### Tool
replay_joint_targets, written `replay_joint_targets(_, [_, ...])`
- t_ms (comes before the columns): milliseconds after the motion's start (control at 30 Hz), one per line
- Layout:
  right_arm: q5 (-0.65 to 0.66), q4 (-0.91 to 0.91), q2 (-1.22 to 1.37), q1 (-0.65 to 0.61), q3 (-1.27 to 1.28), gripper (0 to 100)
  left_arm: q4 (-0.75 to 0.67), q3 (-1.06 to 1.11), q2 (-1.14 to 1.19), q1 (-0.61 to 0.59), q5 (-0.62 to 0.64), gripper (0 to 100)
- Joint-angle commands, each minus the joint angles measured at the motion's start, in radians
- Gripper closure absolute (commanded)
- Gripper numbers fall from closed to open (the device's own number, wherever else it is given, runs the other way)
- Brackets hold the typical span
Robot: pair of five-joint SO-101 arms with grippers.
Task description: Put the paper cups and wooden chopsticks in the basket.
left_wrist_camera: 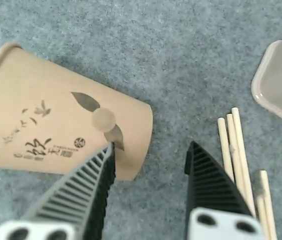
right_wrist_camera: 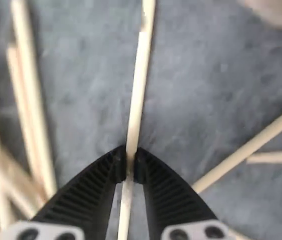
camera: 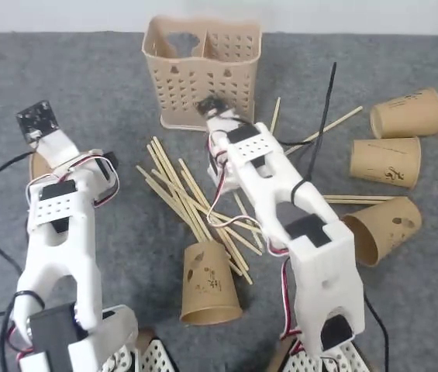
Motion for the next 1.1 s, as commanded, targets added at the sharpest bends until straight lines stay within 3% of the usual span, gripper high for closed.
replay_joint_targets(0, [0.031,0.056,-0.111,-0.05,0.135,99.1,-0.02,-0.01,0.011,0.008,0.003,78])
replay_joint_targets(300, [0.109,-0.14,-0.659,-0.062,0.694,98.3,-0.021,-0.01,0.011,0.008,0.003,78])
replay_joint_targets(500, [0.049,-0.297,-0.908,0.077,0.838,78.9,-0.021,-0.01,0.011,0.009,0.003,78])
replay_joint_targets(667, [-0.19,-0.429,-0.897,0.24,0.802,80.8,-0.021,-0.01,0.011,0.009,0.003,78])
replay_joint_targets(833, [-0.213,-0.527,-0.763,0.254,0.706,87.5,-0.021,-0.01,0.011,0.009,0.003,78])
replay_joint_targets(1067, [-0.213,-0.601,-0.41,0.252,0.41,88.2,-0.021,-0.01,0.011,0.009,0.003,78])
